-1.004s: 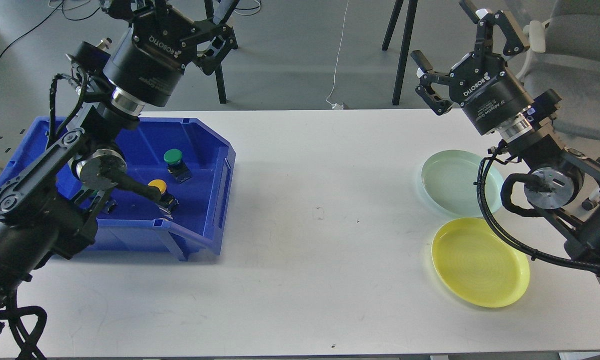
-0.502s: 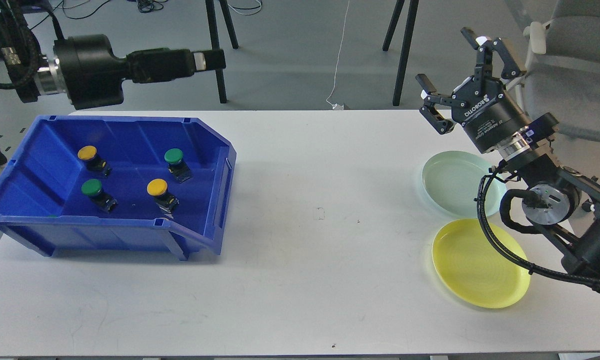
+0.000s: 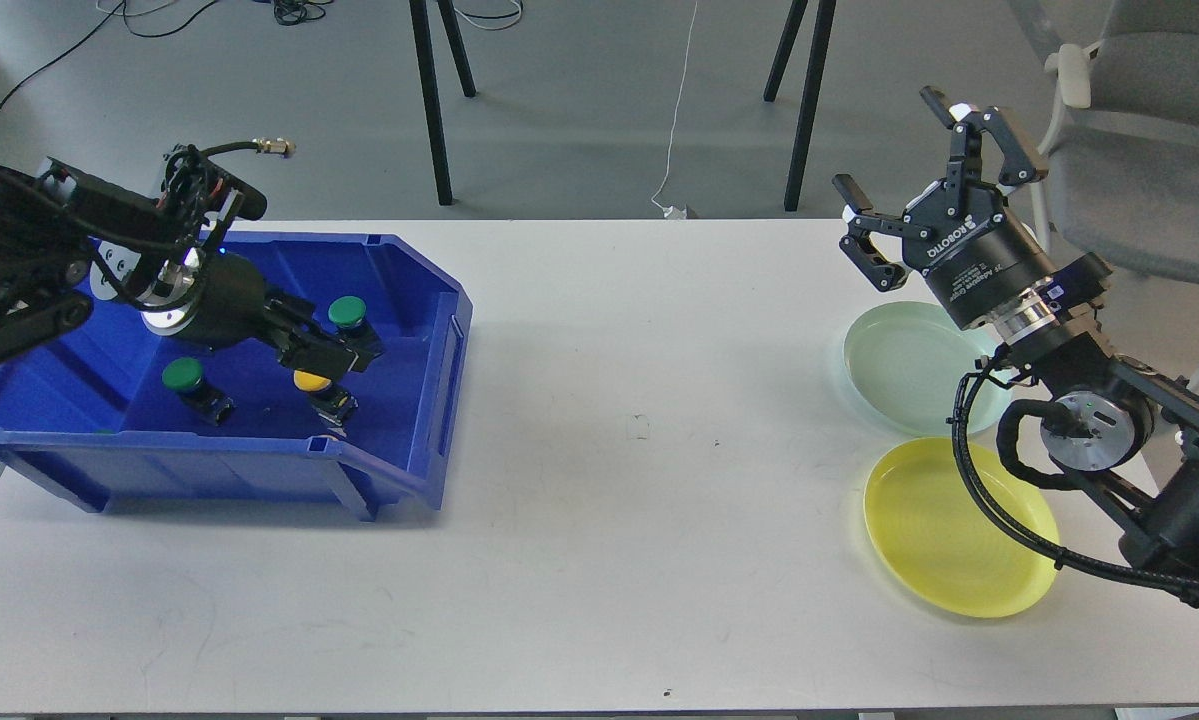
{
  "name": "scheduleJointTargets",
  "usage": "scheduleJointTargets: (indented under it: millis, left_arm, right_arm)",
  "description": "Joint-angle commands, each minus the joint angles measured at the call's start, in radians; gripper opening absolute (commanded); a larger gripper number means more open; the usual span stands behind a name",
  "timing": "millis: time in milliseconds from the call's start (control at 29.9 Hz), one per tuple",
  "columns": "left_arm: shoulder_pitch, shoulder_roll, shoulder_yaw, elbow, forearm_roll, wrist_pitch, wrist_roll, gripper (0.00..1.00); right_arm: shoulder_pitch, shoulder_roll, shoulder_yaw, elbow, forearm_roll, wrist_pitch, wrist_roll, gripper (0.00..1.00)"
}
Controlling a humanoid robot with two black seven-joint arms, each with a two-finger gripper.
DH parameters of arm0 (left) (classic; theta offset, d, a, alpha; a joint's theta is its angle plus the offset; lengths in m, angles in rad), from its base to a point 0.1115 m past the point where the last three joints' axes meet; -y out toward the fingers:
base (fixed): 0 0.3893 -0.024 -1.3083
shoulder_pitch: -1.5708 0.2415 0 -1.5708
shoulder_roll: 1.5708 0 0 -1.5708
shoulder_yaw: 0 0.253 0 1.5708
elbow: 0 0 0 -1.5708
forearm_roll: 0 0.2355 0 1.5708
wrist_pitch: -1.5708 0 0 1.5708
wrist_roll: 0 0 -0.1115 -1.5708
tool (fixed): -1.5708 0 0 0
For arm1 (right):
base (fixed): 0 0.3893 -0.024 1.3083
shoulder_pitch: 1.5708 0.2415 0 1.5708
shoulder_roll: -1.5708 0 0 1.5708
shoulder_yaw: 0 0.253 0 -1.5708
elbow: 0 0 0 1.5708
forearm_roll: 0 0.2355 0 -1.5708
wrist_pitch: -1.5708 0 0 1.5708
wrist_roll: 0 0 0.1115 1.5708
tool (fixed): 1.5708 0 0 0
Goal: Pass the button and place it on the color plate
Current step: 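Grasp the yellow-topped button with the left gripper and lift it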
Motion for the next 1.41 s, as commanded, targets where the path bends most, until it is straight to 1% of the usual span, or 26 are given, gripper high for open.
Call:
scheduleJointTargets:
  millis: [0,201,569,736,770,803,836,1037,1171,1204,1271,1372]
  left_arm:
    - [0.039,-0.028,-0.001,0.046,0.0,0.0,0.0,0.99]
    - [0.059,-0.033,-0.003,0.06,-0.001,0.0,0.0,0.99]
    - [0.102,-0.08,-0.004,0.15,0.0,0.0,0.0,0.98]
    - [0.105,-0.083,-0.004,0.16,-0.009,0.004,0.0,0.94]
    - [0.105,-0.085,-0.006,0.16,-0.015,0.013,0.0,0.88]
    - [0.105,-0.085,-0.006,0.16,-0.015,0.018,0.0,0.77]
    - [0.105,-0.085,-0.004,0.16,-0.012,0.021,0.0,0.7]
    - [0.105,-0.083,-0.006,0.158,-0.015,0.018,0.0,0.62]
    - [0.105,-0.082,-0.004,0.158,-0.012,0.015,0.0,0.39]
    - [0.105,-0.082,-0.003,0.158,-0.011,0.016,0.0,0.31]
    - [0.107,-0.082,-0.003,0.158,-0.011,0.016,0.0,0.24]
    - [0.107,-0.08,-0.004,0.158,-0.011,0.018,0.0,0.09]
  right_arm:
    - [-0.001,-0.001,0.002,0.001,0.0,0.0,0.0,0.99]
    - [-0.001,-0.001,0.004,0.001,0.0,0.0,0.0,0.99]
    - [-0.015,-0.004,0.011,0.006,0.0,0.0,0.0,0.99]
    - [-0.023,-0.008,0.025,0.006,0.0,0.001,0.0,0.99]
    - [-0.027,-0.008,0.03,0.007,0.0,0.001,0.0,0.99]
    - [-0.032,-0.008,0.033,0.007,0.0,0.001,0.0,0.99]
    - [-0.035,-0.01,0.036,0.007,0.0,0.001,0.0,0.99]
    - [-0.049,-0.013,0.04,0.007,0.0,0.003,0.0,0.99]
    - [-0.057,-0.013,0.045,0.009,0.0,0.003,0.0,0.99]
    - [-0.057,-0.013,0.045,0.009,0.0,0.001,0.0,0.99]
    - [-0.058,-0.013,0.045,0.009,0.0,0.003,0.0,0.99]
    - [-0.058,-0.013,0.045,0.01,0.0,0.003,0.0,0.99]
